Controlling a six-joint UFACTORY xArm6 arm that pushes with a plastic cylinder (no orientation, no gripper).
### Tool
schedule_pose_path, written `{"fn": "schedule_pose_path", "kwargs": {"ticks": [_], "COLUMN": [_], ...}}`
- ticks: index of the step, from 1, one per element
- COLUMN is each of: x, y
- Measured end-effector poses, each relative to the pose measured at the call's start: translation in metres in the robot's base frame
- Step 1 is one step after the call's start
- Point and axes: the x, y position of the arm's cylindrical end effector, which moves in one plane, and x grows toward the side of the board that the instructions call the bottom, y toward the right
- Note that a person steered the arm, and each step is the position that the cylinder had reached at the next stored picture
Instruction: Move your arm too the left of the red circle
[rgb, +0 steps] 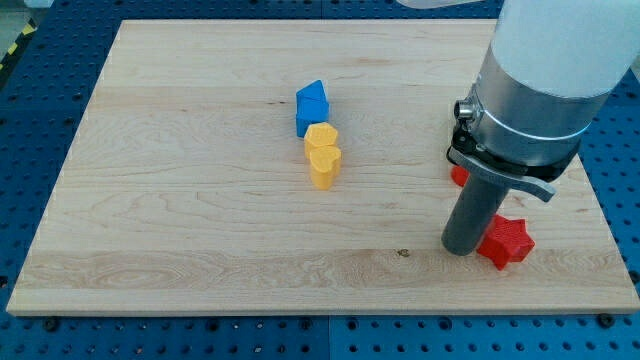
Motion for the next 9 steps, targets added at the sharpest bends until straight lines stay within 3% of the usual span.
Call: {"fn": "schedule_pose_path", "kwargs": {"ticks": [9], "x": [-0.036], "y": [-0.004]}}
